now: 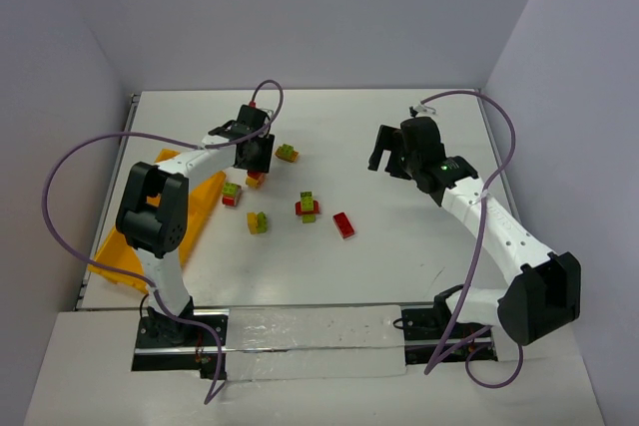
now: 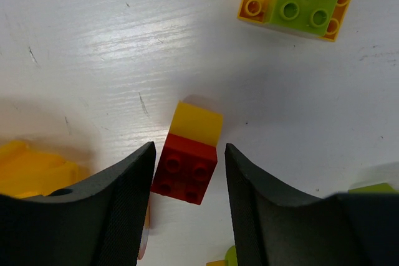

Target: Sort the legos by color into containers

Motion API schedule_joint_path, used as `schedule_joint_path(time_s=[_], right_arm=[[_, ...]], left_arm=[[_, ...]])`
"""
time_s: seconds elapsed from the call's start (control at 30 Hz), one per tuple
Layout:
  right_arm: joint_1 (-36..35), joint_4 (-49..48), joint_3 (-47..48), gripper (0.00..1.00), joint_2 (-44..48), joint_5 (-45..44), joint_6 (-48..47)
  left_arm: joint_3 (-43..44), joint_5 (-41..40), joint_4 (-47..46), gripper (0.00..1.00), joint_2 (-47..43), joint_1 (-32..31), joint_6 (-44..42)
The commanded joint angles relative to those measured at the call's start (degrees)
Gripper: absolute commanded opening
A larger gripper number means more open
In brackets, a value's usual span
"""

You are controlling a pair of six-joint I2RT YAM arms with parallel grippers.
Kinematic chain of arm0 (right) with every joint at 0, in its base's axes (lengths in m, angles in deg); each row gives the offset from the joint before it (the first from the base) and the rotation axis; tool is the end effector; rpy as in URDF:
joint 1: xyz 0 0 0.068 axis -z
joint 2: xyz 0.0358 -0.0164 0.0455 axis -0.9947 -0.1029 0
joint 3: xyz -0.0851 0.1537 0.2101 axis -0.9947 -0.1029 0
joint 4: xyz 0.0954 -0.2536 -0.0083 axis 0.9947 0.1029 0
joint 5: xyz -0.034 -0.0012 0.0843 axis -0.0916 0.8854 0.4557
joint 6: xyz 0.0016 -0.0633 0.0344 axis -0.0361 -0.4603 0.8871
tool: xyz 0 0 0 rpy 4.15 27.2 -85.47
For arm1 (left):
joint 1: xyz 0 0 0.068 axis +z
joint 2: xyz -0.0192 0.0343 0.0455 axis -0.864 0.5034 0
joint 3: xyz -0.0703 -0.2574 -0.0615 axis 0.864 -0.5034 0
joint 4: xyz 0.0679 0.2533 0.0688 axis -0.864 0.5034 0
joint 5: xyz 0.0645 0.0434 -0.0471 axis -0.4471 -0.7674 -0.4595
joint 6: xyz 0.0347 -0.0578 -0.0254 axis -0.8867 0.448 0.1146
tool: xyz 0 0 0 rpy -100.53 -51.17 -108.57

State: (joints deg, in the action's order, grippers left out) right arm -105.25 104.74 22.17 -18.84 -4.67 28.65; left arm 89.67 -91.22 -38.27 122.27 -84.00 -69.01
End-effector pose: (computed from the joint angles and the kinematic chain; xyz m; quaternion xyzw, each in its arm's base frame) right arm 0.2841 0.0994 0.2887 0.0848 0.8944 0.1104 0.4251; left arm 0.3942 -0.1676 0.1745 0.0956 0.9515 -0.0149 0.2921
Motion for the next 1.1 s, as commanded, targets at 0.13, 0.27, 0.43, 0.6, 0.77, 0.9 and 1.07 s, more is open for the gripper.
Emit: schedule_joint_path(time_s=[0.13,0.27,0.43,0.6,0.77,0.9,1.07], right_arm=[[-0.6,0.6,2.0,1.0,0.1,-0.8,0.3],[-0.6,0.6,1.7,1.0,0.3,-0.7,0.4],[-0.6,0.4,1.6,1.0,0.4,0.2,0.6],[-0.6,0.0,1.0,1.0,0.7,0.4,0.6],[-0.5,0.0,0.5,1.0,0.9,0.2,0.4],[-0.6,-0.2,0.3,1.0,1.0,0.0,0.4],[-0.5,0.0,0.2,1.0,1.1,-0.1,0.4]], left_arm=[[3.2,0.0,0.2,0.31,0.2,0.1,1.7],[4.1,1.6,1.6,0.01,-0.2,0.1,2.4],[4.5,5.9,2.4,0.0,-2.3,0.1,3.6],[5.1,6.1,3.9,0.0,-2.4,0.1,4.3],[4.1,3.8,3.6,0.02,-1.6,-0.1,6.3],[3.5,1.8,3.1,0.28,-0.9,-1.0,8.0],[2.4,1.9,2.5,0.78,0.1,-2.2,9.4]])
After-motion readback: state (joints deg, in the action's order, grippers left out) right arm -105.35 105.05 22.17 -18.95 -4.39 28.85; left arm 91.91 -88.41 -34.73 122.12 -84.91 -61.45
